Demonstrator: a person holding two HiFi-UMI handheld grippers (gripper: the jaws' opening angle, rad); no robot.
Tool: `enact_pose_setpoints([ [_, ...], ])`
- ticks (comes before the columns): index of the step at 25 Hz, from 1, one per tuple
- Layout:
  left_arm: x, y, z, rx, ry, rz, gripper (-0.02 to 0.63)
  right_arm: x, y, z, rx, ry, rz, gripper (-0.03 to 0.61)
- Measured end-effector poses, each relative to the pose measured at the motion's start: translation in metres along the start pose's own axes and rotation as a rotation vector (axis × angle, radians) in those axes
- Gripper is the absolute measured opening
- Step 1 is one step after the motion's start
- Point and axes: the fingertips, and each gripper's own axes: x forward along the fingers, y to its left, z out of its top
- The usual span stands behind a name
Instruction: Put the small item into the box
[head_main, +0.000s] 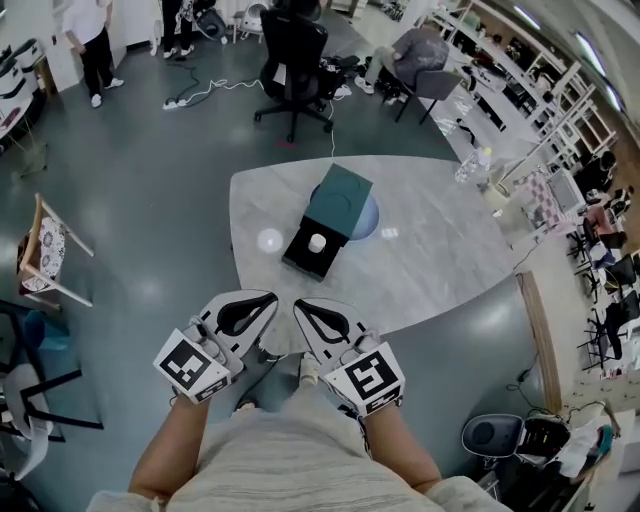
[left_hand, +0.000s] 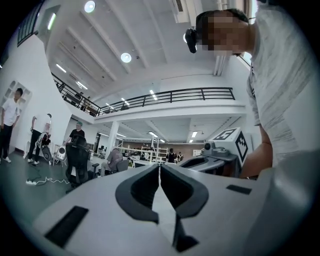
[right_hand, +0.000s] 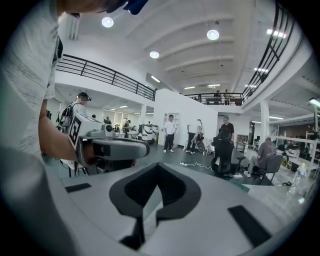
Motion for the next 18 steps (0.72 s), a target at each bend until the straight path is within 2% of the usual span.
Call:
enact_pose_setpoints([
  [5, -0.023, -0.024, 0.016, 0.034, -0.001, -0.043, 0.022, -0.014, 0.038, 0.038, -0.012, -0.114, 0.043, 0.018],
  [9, -0.047, -0.04, 0.028, 0.071, -0.021, -0.059, 0.021, -0.022, 0.078, 0.07, -0.068, -0.207, 0.097, 0.018],
  [18, -0.093, -0.062, 0.048, 0.044, -0.098, -0.069, 0.021, -0.036, 0.127, 0.09, -0.038, -0.262, 0.129, 0.017],
])
